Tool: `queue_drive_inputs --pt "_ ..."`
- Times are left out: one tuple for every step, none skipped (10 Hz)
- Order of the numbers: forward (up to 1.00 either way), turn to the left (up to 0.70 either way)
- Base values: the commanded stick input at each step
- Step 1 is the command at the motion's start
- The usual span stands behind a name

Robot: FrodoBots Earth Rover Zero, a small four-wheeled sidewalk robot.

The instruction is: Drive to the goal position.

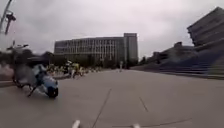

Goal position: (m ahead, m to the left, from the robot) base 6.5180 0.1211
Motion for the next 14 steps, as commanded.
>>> queue_drive_inputs --pt "0.85 0.0" --pt "0.85 0.0" --pt "0.85 0.0" --pt "0.85 0.0" --pt "0.85 0.0" --pt "0.85 0.0" --pt "0.85 0.0" --pt "0.85 0.0" --pt "0.85 0.0" --pt "0.85 0.0" --pt "0.85 0.0" --pt "0.85 0.0" --pt "0.85 0.0" --pt "0.85 0.0"
